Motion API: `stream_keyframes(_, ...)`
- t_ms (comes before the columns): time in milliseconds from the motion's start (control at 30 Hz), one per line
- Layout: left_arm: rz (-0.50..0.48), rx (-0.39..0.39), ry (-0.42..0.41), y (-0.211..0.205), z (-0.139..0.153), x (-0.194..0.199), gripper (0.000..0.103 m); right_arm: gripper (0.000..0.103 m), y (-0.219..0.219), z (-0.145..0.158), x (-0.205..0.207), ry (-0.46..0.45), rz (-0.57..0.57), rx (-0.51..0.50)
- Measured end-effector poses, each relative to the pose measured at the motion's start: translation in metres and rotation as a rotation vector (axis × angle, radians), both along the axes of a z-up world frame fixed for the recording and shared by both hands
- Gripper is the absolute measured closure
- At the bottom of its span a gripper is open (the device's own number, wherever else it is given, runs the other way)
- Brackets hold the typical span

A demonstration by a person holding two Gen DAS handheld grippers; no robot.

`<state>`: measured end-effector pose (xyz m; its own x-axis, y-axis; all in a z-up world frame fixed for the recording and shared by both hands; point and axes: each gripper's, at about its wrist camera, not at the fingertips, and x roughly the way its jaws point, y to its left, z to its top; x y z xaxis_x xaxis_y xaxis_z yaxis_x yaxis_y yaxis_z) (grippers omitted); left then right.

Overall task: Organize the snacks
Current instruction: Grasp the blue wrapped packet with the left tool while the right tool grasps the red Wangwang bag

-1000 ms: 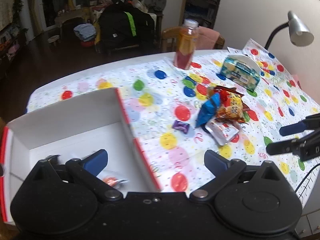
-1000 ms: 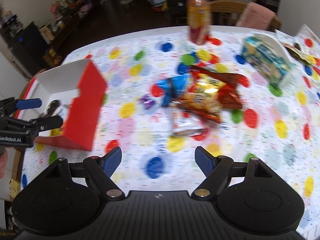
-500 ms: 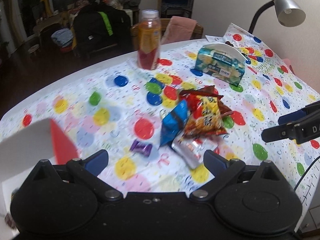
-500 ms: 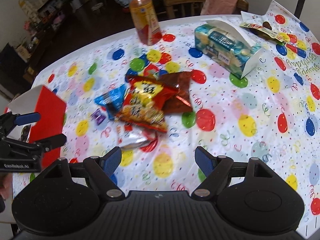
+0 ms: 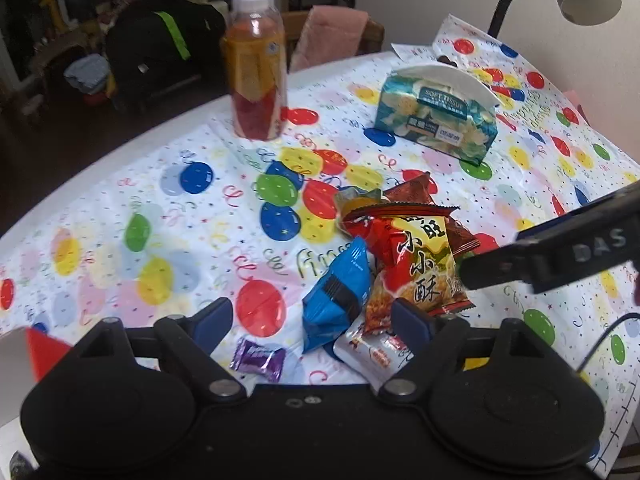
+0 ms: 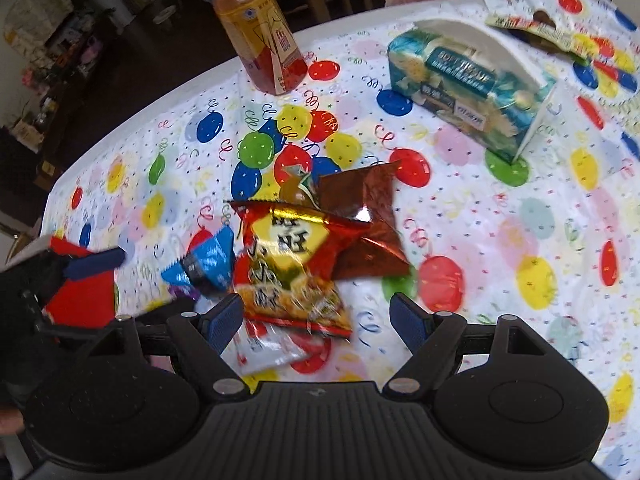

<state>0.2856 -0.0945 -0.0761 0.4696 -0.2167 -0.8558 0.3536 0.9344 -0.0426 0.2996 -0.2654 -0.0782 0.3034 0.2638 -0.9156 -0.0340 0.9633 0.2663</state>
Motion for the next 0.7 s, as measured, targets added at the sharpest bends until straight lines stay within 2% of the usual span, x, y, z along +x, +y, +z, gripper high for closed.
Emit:
stream_keyframes(233,-0.049,-0.039,0.072,-0.001,-0.015,0.023,0.030,0.023,0.014,-0.016,0.027,0.049,-0.054,0.044)
stream_keyframes(400,-0.061,-0.050,0.106,-0.002,-0.029,0.032,0.033,0.023,0.023,-0.029,0.035,0.076,-0.058,0.034)
stream_keyframes(500,-0.062,-0.064,0.123,-0.002,-0.037,0.035,0.040,0.023,0.022,-0.036,0.037,0.086,-0.069,0.030)
stream_keyframes(567,-0.061,-0.078,0.129,0.000,-0.039,0.036,0.043,0.029,0.022,-0.040,0.039,0.095,-0.073,0.029)
stream_keyframes(700,-0.058,-0.098,0.144,0.000,-0.043,0.038,0.060,0.030,0.022,-0.042,0.040,0.098,-0.071,0.026)
